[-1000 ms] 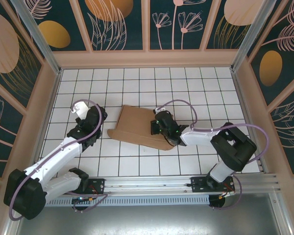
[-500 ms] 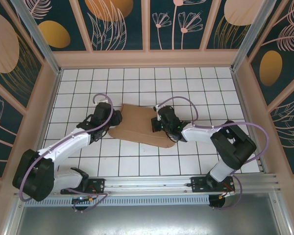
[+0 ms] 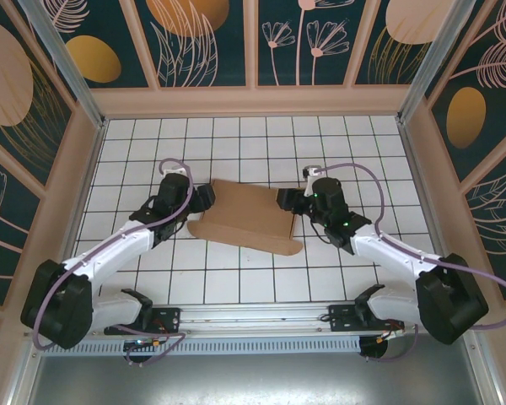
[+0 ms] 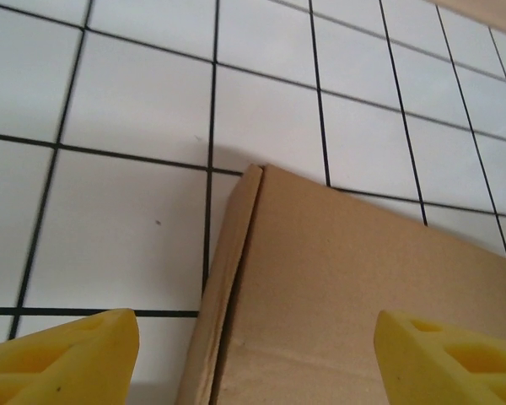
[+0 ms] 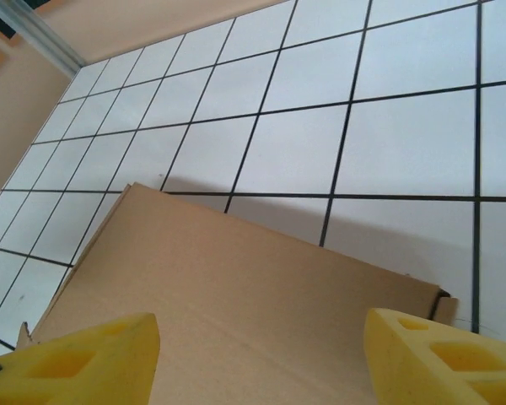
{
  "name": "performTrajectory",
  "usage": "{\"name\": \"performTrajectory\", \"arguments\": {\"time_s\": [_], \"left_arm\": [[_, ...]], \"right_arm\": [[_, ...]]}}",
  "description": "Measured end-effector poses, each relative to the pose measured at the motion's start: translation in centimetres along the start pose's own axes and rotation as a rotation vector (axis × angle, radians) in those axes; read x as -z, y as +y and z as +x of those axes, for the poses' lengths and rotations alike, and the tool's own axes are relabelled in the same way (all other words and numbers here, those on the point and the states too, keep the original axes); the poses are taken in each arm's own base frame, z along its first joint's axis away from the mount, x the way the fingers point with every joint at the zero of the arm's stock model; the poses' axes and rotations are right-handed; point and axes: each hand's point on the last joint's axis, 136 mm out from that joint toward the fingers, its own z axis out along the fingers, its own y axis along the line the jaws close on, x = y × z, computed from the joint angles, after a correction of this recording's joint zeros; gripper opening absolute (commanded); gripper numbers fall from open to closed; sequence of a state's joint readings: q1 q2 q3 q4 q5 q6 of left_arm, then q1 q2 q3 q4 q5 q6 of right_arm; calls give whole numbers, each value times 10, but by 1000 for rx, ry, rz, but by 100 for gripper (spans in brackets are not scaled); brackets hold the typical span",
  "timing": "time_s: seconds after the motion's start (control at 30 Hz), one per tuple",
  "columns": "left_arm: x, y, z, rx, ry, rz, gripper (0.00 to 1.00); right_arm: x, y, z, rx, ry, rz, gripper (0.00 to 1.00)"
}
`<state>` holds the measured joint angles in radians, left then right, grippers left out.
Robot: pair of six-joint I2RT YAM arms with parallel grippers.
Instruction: Fold the paper box
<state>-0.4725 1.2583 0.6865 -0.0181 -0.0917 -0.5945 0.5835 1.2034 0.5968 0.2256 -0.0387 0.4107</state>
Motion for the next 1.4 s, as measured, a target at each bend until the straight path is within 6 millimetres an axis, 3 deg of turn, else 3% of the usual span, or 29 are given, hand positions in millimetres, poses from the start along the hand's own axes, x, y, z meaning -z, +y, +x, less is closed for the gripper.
{"name": "performTrajectory", "arguments": {"time_s": [0.27, 0.5, 0.7, 0.87, 1.07, 1.2, 1.4], "left_arm": [[-26, 11, 30, -8, 112, -34, 73], [-26, 23, 26, -24, 90, -93, 72], [-34, 24, 25, -32, 107, -67, 64], [-51, 32, 39, -11, 174, -63, 53], [-61, 27, 32, 58, 166, 13, 31], [-64, 24, 31, 98, 164, 57, 27], [-66, 23, 30, 147, 160, 111, 23]], "right_arm": [[-6, -36, 28, -86, 127, 81, 63], [-7, -54, 53, -125, 207, 126, 64], [-6, -69, 67, -217, 250, 116, 66], [-7, -69, 72, -284, 251, 61, 69], [-7, -72, 81, -383, 250, -12, 82], [-5, -79, 89, -462, 239, -56, 85], [-12, -71, 82, -506, 219, -173, 85]]}}
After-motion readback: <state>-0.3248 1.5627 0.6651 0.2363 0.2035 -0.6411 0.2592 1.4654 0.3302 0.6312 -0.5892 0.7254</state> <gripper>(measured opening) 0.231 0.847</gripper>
